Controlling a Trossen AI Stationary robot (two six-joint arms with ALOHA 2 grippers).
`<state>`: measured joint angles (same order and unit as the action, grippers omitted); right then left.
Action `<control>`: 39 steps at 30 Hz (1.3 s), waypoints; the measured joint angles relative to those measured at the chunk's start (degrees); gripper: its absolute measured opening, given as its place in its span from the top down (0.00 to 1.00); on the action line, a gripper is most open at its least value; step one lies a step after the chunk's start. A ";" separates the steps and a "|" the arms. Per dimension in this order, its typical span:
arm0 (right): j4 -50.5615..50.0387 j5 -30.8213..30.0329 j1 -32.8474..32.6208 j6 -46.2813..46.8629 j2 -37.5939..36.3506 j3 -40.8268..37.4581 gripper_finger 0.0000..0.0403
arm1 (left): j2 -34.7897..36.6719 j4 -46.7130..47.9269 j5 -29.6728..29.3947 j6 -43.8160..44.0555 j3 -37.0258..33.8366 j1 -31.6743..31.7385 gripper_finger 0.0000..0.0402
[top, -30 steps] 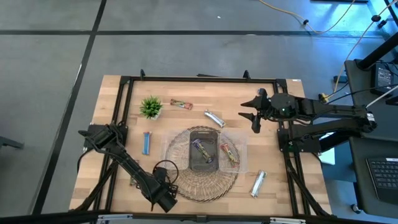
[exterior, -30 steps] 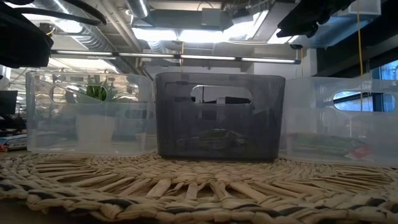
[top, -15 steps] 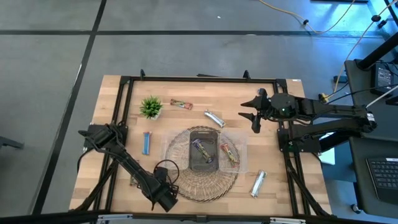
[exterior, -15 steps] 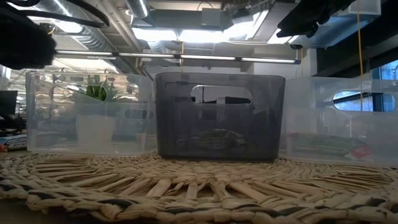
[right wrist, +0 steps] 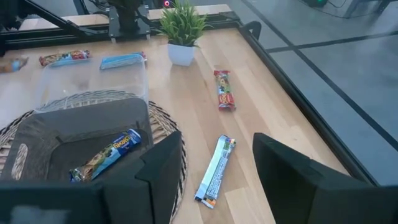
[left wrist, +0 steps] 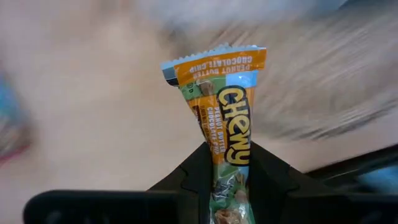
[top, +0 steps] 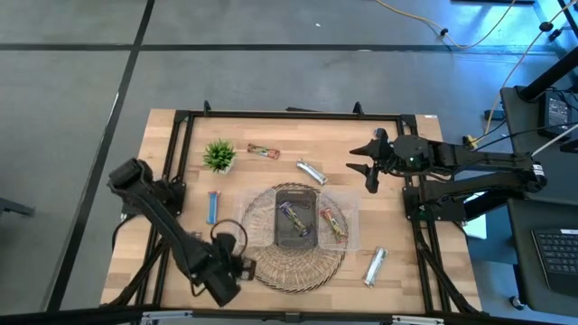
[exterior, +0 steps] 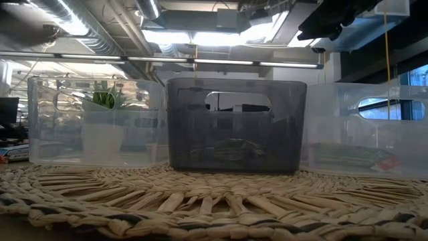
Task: Pick and place Granola Bars by type
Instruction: Put the yellow granola bar into the left transparent bin
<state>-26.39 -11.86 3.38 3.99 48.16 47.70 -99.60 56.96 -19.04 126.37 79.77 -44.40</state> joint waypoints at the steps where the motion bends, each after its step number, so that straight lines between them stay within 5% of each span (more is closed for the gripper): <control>1: 0.00 0.00 -0.02 0.00 0.00 0.00 0.50 | 1.20 -0.03 -4.34 -0.73 0.02 0.48 0.82; 4: 0.00 -0.02 0.00 0.00 0.00 0.00 0.50 | 3.91 0.00 -13.50 -6.28 0.04 2.24 0.82; 6: 0.02 -0.02 0.00 0.00 0.00 0.00 0.50 | 5.10 0.11 -14.24 -11.56 0.07 4.49 0.82; 19: -0.16 -0.02 -0.03 0.32 0.00 0.00 0.50 | 2.33 1.60 -1.85 -37.29 0.09 22.96 0.82; 26: -2.08 -0.02 -0.04 0.42 0.01 0.00 0.50 | -1.40 2.34 4.25 -39.09 0.11 26.15 0.82; 39: -2.64 -0.04 -0.04 0.31 0.11 0.02 0.50 | -9.49 3.73 5.18 -42.85 0.11 26.62 0.82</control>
<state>-29.04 -11.90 3.33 4.30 48.27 47.72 -109.10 60.69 -13.86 83.53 79.88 -17.78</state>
